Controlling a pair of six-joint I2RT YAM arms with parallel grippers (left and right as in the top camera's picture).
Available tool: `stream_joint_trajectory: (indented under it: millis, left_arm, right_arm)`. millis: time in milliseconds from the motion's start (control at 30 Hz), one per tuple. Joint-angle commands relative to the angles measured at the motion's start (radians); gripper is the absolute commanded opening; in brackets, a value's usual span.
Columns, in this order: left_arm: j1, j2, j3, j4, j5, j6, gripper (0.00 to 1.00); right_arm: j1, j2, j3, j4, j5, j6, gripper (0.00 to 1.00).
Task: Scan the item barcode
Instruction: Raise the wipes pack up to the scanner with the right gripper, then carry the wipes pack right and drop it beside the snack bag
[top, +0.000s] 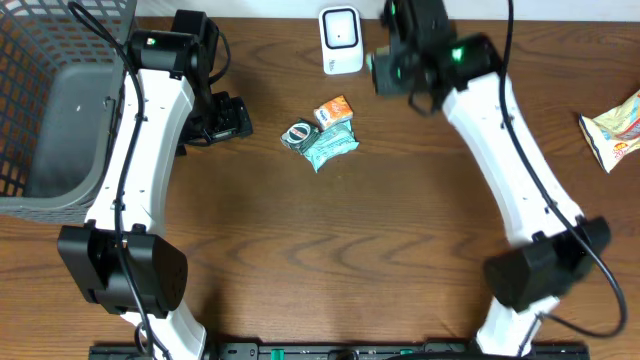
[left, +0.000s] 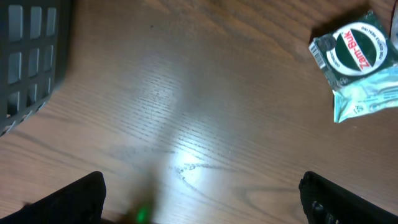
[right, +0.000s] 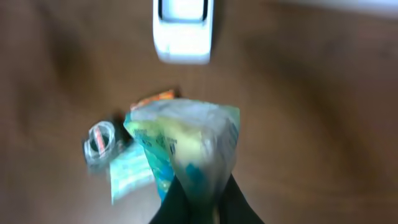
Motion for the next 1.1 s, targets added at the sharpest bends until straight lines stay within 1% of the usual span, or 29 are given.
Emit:
stream_joint_trajectory:
  millis: [0,67,133,167,233,333,400,467,633,733,867,967,1067]
  left_arm:
    - [0.000,-0.017,-0.002,-0.003,0.002,-0.006,0.98]
    - [0.000,-0.017,-0.002,-0.003,0.002,-0.006,0.98]
    - [0.000,-0.017,-0.002,-0.003,0.002,-0.006,0.97]
    - [0.000,-0.017,-0.002,-0.003,0.002,-0.006,0.98]
    - [0.000,-0.017,-0.002,-0.003,0.002,-0.006,0.98]
    - [0.000,-0.017,-0.002,-0.003,0.002,-0.006,0.98]
    - [0.000,-0.017,-0.002,-0.003,0.002,-0.006,0.97]
    - [0.000,-0.017,-0.002,-0.003,0.002,-0.006,0.98]
    - [0.001,-0.017,-0.002,-0.003,0.002,-0.006,0.97]
    - [0.000,-0.017,-0.002,-0.003,0.002,-0.006,0.98]
    - [0.000,-0.017,-0.002,-0.003,0.002,-0.006,0.97]
    - [0.000,-0.017,-0.002,-0.003,0.002,-0.006,0.97]
    - [0.000,-0.017,-0.002,-0.003,0.002,-0.006,0.98]
  right_arm:
    - [-0.005,0.206,0.254,-0.053,0.055,-0.100,0.01]
    - [-0.004,0.303,0.383,-0.049,0.102,-0.140,0.01]
    - [0.001,0.381,0.459,0.014,0.150,-0.215,0.01]
    - [0.008,0.426,0.472,0.099,0.203,-0.278,0.01]
    - [0.017,0.465,0.471,0.198,0.259,-0.367,0.01]
    - [0.030,0.512,0.471,0.328,0.340,-0.463,0.01]
    - [0.039,0.540,0.471,0.394,0.343,-0.549,0.01]
    - [0.044,0.562,0.471,0.433,0.343,-0.597,0.01]
    - [0.055,0.617,0.470,0.472,0.341,-0.618,0.01]
    - [0.056,0.627,0.470,0.477,0.337,-0.590,0.01]
    - [0.056,0.627,0.470,0.467,0.275,-0.587,0.01]
    - [0.054,0.619,0.471,0.449,0.276,-0.531,0.01]
    - [0.032,0.592,0.471,0.394,0.279,-0.487,0.01]
